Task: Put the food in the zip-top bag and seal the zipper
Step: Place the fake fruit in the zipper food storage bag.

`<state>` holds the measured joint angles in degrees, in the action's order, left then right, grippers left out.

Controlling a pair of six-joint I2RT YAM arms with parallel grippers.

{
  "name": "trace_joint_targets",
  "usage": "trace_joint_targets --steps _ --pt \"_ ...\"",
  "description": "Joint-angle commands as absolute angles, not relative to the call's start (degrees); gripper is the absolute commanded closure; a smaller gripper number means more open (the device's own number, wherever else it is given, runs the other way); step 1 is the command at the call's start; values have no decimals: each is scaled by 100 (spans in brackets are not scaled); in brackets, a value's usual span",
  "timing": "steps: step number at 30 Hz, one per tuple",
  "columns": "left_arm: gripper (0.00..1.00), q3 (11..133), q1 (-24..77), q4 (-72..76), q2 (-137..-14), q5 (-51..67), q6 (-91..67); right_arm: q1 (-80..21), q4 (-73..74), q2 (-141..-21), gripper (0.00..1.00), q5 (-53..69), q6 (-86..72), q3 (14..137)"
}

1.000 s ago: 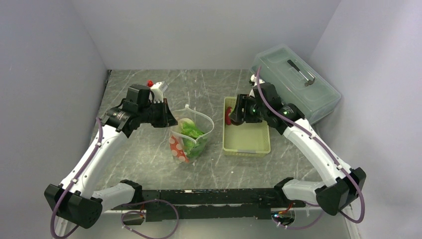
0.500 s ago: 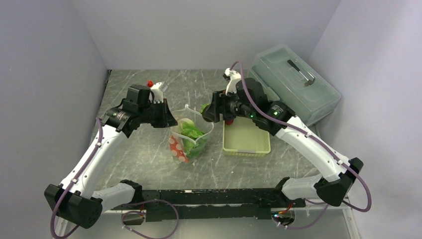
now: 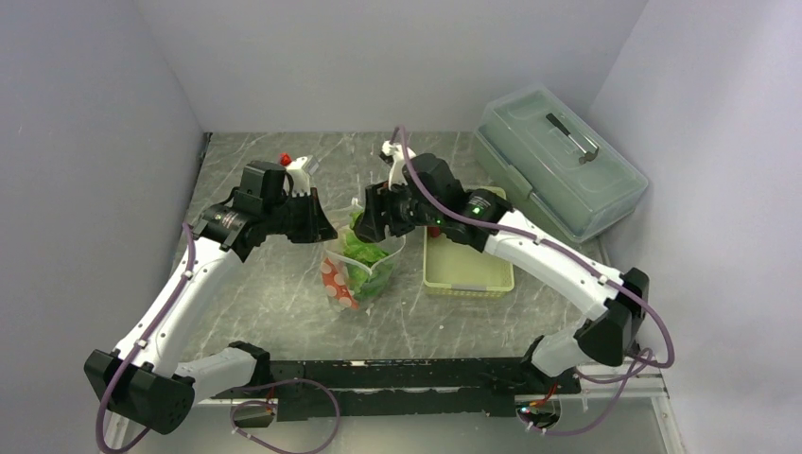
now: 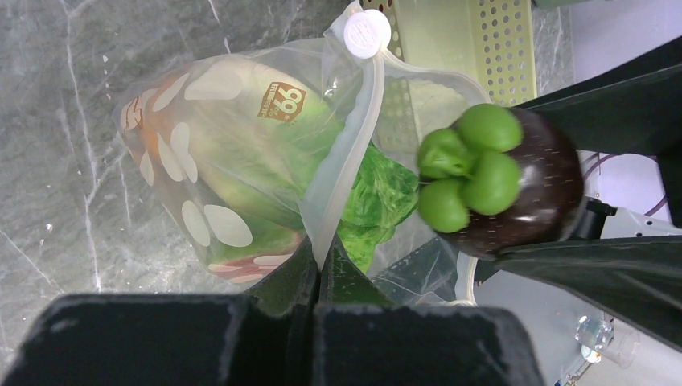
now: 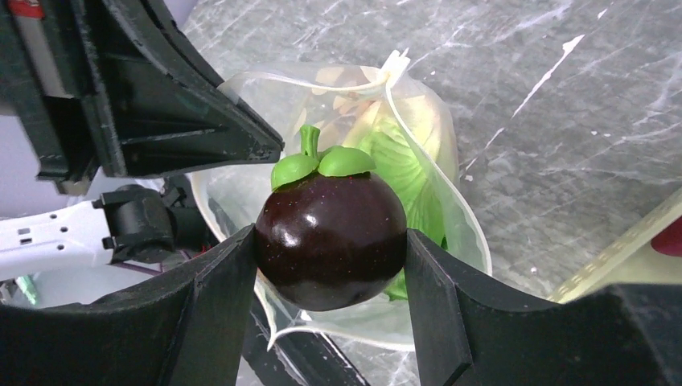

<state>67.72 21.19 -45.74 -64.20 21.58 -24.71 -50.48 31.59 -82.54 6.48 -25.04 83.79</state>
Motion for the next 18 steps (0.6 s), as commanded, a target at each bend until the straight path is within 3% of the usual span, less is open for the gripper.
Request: trace_joint_targets --steps 1,18 --pt "100 6900 2118 -4579 -6311 2214 -2461 -5144 2913 -8485 75 616 -2447 8801" --pt "100 6972 2118 -4589 -6364 2370 -2435 -5254 3102 -9748 73 25 -2619 9312"
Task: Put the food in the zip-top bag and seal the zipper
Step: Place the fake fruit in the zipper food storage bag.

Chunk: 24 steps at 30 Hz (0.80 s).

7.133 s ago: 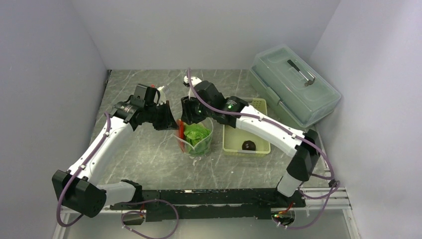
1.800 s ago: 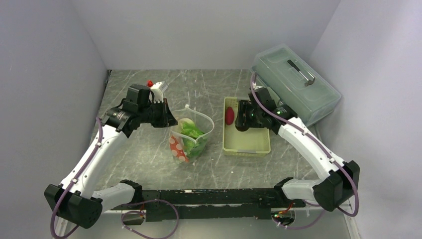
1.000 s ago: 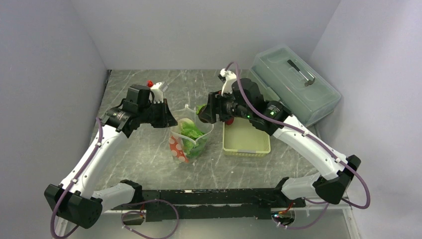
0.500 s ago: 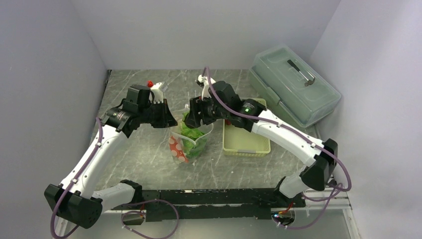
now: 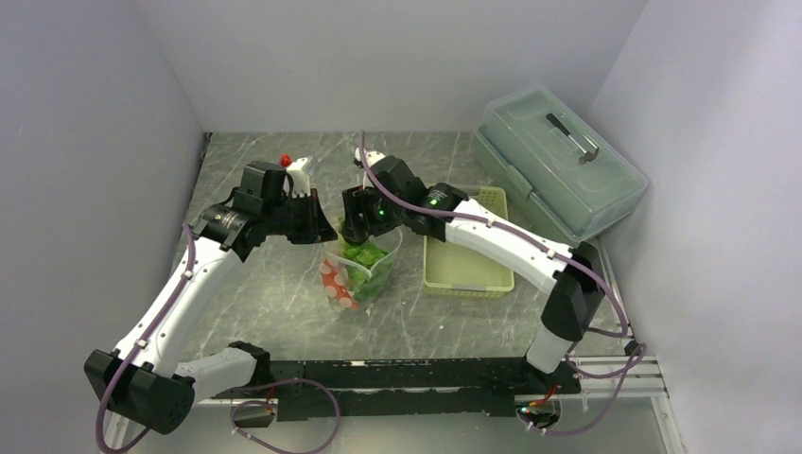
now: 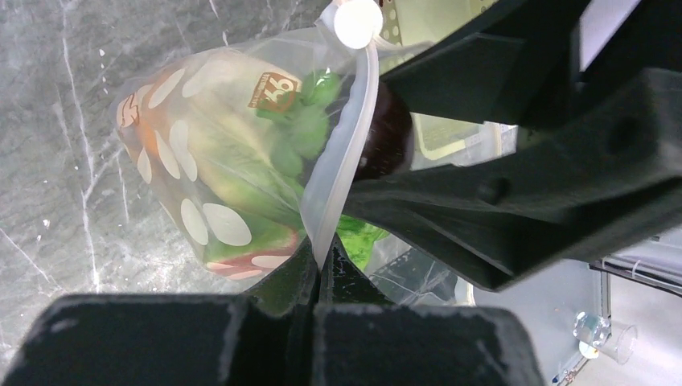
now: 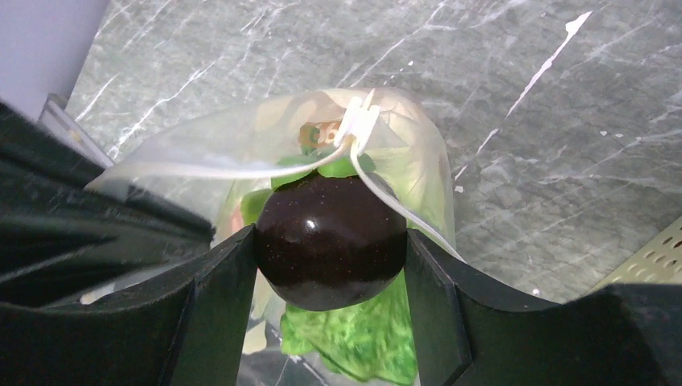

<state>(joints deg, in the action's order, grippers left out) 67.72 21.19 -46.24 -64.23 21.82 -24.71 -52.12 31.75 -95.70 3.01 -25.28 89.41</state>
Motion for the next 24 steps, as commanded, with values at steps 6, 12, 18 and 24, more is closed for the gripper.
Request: trace_joint_targets --steps 6,12,18,24 --pt "100 6942 2118 -4566 -6404 2465 -2426 -5295 2857 -10046 69 -238 -2862 9333" --pt "100 6915 2118 -4537 -6381 2452 -2426 -5366 2656 -10297 64 -556 -3133 9238" --pt "100 6897 2118 -4608 -6339 2336 -2399 -5447 2650 -10349 39 -753 -3199 9117" --pt "100 6852 2118 -4573 -6311 2303 -2432 -5472 2692 -10135 21 -866 -3149 9144"
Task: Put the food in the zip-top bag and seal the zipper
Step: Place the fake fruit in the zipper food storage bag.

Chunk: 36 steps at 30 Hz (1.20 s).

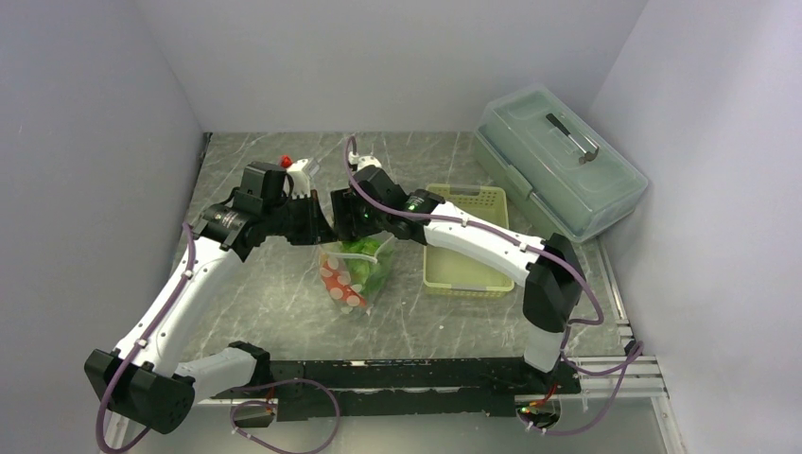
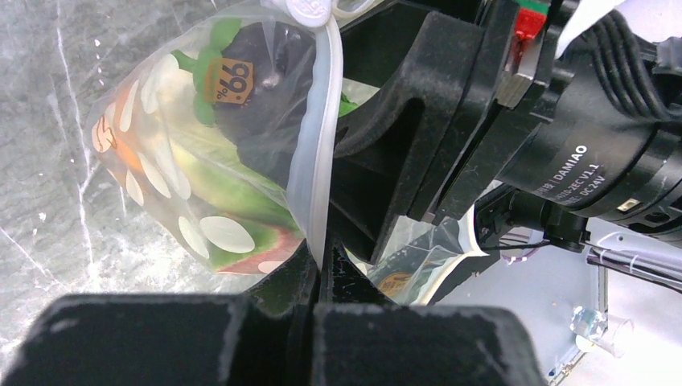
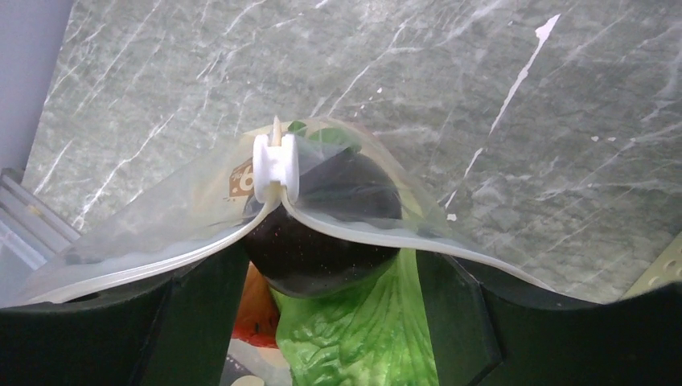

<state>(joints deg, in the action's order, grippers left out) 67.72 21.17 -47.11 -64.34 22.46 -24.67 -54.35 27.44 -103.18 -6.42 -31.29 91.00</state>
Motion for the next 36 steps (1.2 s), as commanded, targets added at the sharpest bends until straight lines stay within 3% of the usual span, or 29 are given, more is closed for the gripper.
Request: trace_joint_targets --steps 1,15,36 --pt "100 6846 2118 -4571 -6311 2295 -2434 -5480 2710 -10101 20 -876 -3140 9161" --pt "100 6825 2118 -4588 -6313 2205 -2434 -5532 2809 -9374 8 -919 -2878 9135" --pt "100 6851 2118 -4632 -6293 2167 -2469 -5363 3306 -7951 16 -2397 -2568 8343"
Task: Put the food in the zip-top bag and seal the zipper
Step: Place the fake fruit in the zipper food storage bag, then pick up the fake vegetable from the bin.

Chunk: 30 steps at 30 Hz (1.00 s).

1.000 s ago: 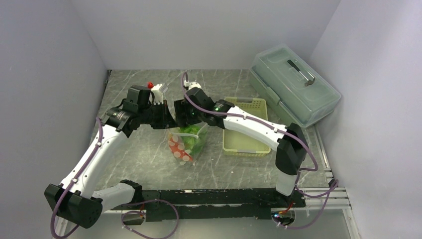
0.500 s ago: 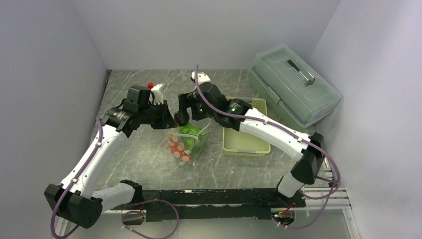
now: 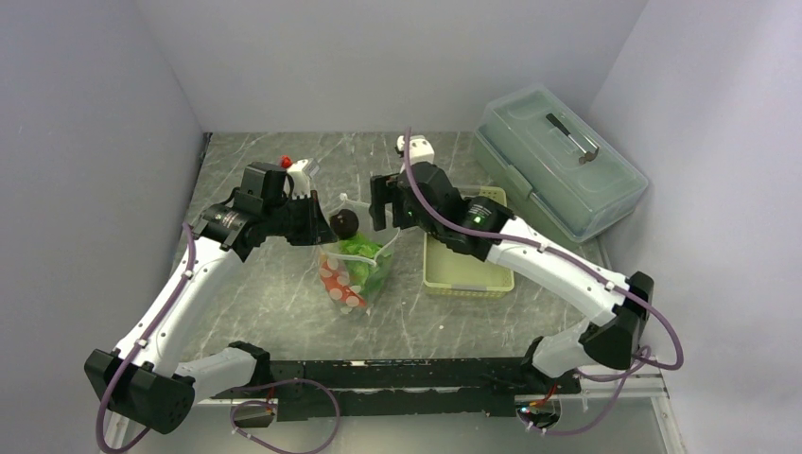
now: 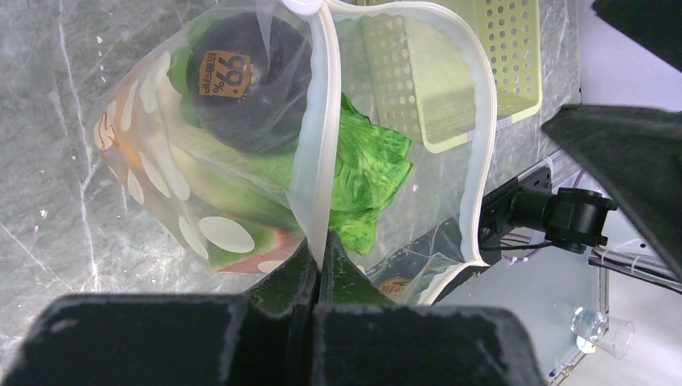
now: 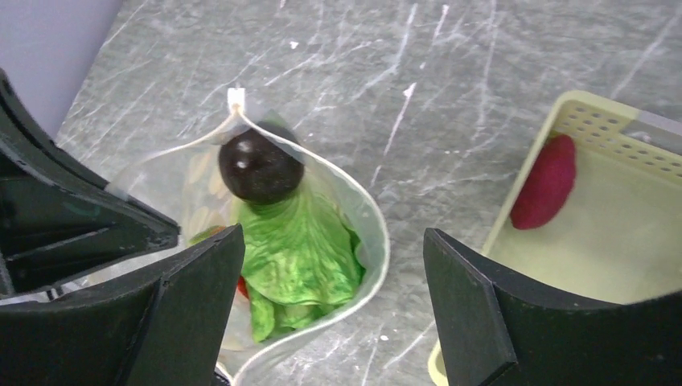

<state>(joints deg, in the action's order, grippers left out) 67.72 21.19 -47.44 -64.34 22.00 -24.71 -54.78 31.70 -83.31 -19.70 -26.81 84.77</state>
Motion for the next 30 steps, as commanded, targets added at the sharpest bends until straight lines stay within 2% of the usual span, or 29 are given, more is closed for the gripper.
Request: trace_joint_targets --steps 1,8,17,30 --pt "100 6857 2118 -4632 -6293 2163 -2474 -5309 3324 -7889 17 -2410 -2571 8283" --pt "100 6910 2118 -4655 -6319 2163 -2470 -4747 3405 -7471 25 -2267 -2584 7856" --pt "100 6928 2118 -4656 -6367 2175 -2460 -3657 3281 -7254 39 -1515 -2631 7061" --pt "100 6829 2118 -4580 -6390 2236 -2502 -2735 2605 -8027 43 -582 -2926 6601"
